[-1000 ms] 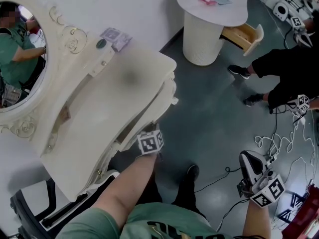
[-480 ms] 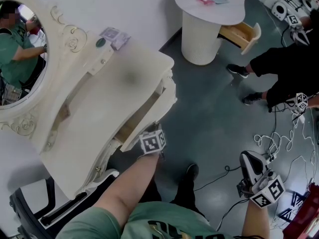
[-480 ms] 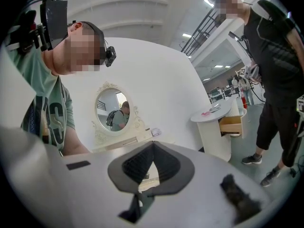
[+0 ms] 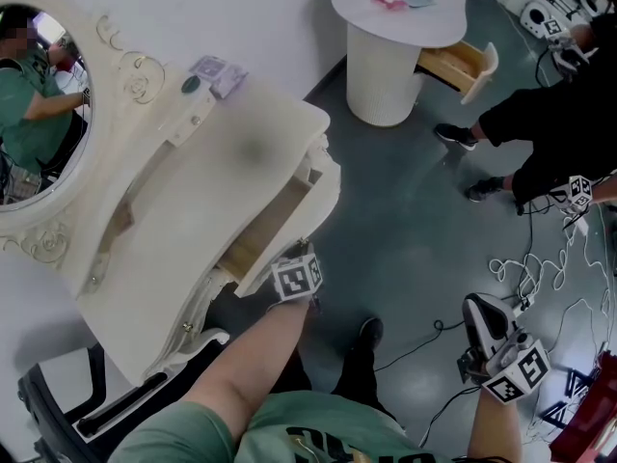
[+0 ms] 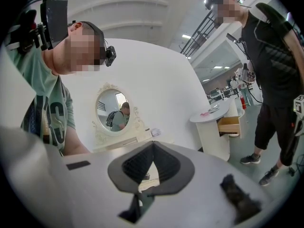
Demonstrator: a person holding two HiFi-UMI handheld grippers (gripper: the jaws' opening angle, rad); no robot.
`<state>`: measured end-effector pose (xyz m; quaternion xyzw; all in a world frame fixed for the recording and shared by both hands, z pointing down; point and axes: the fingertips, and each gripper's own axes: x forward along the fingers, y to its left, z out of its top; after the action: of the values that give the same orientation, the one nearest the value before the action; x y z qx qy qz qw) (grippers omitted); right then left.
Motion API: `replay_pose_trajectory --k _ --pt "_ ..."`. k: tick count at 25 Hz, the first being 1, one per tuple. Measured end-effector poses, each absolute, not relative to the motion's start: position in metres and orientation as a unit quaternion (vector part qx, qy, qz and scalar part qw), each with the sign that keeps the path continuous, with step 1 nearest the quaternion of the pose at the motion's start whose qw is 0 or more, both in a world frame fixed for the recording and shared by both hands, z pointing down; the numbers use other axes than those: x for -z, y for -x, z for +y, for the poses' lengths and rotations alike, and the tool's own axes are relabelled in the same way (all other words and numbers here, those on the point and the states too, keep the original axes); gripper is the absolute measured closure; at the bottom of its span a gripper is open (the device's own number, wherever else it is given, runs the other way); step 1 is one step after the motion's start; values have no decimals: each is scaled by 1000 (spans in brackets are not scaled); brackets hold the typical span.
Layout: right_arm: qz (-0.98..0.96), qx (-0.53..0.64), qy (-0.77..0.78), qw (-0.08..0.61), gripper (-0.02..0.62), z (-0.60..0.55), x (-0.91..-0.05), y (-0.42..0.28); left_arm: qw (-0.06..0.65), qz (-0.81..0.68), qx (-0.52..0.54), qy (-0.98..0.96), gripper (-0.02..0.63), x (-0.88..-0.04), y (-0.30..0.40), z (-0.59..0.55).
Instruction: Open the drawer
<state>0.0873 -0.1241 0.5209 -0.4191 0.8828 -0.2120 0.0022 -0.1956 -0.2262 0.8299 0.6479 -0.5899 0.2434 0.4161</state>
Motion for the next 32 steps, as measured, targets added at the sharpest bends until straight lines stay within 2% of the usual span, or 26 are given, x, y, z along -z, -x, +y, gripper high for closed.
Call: replay_pose_trajectory --k 32 --pt "877 209 432 18 583 -93 -515 -132 433 -587 -246 -638 528 -830 151 -191"
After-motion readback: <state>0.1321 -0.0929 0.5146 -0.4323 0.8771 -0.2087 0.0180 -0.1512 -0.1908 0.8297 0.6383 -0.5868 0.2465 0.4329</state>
